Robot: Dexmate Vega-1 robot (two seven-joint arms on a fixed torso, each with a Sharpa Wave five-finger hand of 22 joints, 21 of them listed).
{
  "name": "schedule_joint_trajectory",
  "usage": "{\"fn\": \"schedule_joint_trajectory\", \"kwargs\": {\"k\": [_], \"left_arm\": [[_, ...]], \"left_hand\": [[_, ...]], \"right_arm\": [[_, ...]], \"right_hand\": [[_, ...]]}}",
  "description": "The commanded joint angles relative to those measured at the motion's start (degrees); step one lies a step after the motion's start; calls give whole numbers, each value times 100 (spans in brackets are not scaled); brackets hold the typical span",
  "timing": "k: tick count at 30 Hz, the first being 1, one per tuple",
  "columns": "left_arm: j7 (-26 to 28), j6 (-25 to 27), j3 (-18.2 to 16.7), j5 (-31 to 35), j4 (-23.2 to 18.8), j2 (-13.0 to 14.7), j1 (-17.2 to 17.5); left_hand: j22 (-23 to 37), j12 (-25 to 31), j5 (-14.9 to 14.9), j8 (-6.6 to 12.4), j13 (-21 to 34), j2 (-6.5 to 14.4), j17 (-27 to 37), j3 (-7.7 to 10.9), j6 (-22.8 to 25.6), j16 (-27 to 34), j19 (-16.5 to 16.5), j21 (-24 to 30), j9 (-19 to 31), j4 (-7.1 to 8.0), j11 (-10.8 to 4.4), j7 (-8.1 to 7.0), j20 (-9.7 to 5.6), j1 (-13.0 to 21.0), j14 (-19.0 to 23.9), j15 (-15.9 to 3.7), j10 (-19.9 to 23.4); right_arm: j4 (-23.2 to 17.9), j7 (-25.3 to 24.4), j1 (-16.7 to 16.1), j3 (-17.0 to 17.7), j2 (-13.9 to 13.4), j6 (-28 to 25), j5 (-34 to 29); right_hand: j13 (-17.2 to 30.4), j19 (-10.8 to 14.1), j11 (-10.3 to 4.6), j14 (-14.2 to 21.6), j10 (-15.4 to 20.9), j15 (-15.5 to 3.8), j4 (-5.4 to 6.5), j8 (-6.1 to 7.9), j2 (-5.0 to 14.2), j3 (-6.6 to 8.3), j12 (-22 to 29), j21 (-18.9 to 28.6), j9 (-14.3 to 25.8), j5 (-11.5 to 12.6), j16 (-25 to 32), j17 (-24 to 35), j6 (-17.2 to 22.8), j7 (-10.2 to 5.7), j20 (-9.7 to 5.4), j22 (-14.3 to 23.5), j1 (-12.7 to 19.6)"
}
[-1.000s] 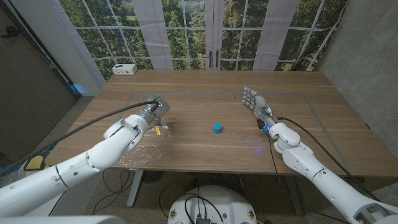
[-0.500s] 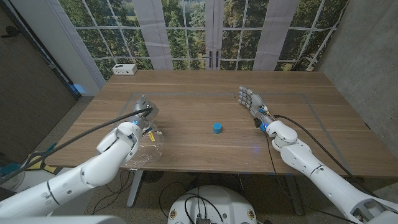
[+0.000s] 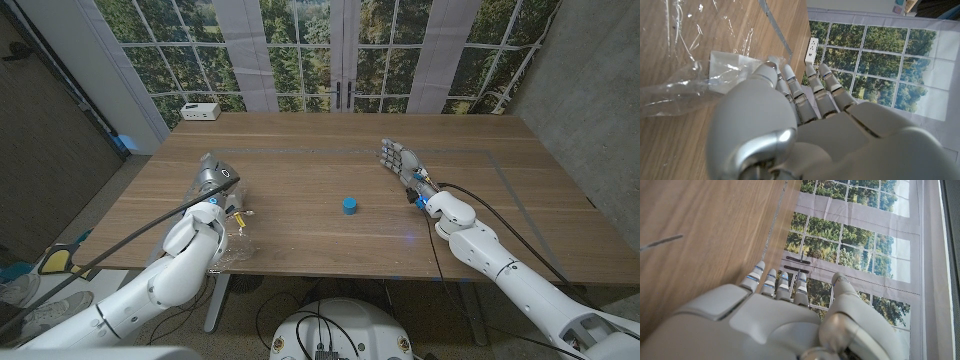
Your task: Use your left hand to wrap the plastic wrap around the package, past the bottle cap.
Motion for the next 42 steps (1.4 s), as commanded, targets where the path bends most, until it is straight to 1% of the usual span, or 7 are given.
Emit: {"fn": "schedule_joint_trajectory", "kwargs": {"k": [1,7,20,31,34,37,42], "left_arm": [[-736,-248,-189,-108,89,-455,-110],[-891,-277,-200,-330,116,-499,-171],[-1154,-166,-255,-1076,123,-566,-279],[-957,46,-282,-1388,-22,-435,-179],[-889,121,-367,-1352,-243,-341,-50],[-866,174,-414,-1211,-384,-322,73],[-942,198,-536,-1125,-659,-359,334]], "left_hand": [[11,-88,-45,-243,21,-311,25,-409,-191,-124,-162,-25,-201,362,105,-76,194,-942,-65,-717,-108],[0,-227,-22,-531,-53,-333,11,-661,-500,-185,-387,-120,-315,721,336,83,313,-1705,-187,-566,-241],[-2,-308,4,-801,-193,-98,-33,-784,-738,-135,-213,-62,-366,1103,620,145,401,-2384,46,-348,-186],[-20,-474,43,-1183,-369,50,-106,-685,-1484,-201,33,13,-403,1072,675,185,388,-2460,119,-249,-289],[-23,-473,42,-1146,-403,74,-114,-648,-1408,-219,52,16,-407,1044,633,118,397,-2450,120,-257,-230],[-36,-462,22,-967,-494,-44,-143,-561,-848,-256,49,-7,-411,823,567,95,404,-2298,174,-309,-64],[-42,-420,27,-942,-515,-144,-154,-504,-687,-280,-25,-49,-411,643,494,59,420,-2143,183,-392,81]], "right_arm": [[93,-40,45,21,71,7,37],[124,-83,62,11,89,10,2],[163,-70,80,21,87,47,-16],[121,-38,43,51,50,81,7],[113,-63,18,54,64,73,24],[138,-12,12,49,75,99,47],[95,-29,-15,50,71,114,38]], "right_hand": [[35,39,-40,44,22,-8,41,-14,1,4,-3,44,13,23,25,17,30,-44,-10,9,-49],[36,48,-31,58,23,-11,81,-13,12,-7,-2,47,14,19,36,29,33,-48,-11,10,-91],[37,53,-38,67,30,-5,139,-15,6,-33,0,48,15,12,44,44,29,-46,-3,11,-159],[38,59,-43,70,20,-10,151,-17,0,-38,-4,49,15,12,43,45,22,-47,2,11,-174],[38,60,-18,75,25,-11,155,-19,2,-38,-3,49,15,13,44,45,16,-48,0,11,-176],[38,63,-34,75,22,-9,155,-20,1,-37,-4,50,15,14,44,44,13,-47,-1,11,-175],[38,64,-50,77,22,-8,154,-18,1,-35,-4,49,14,16,42,42,17,-48,6,11,-173]]}}
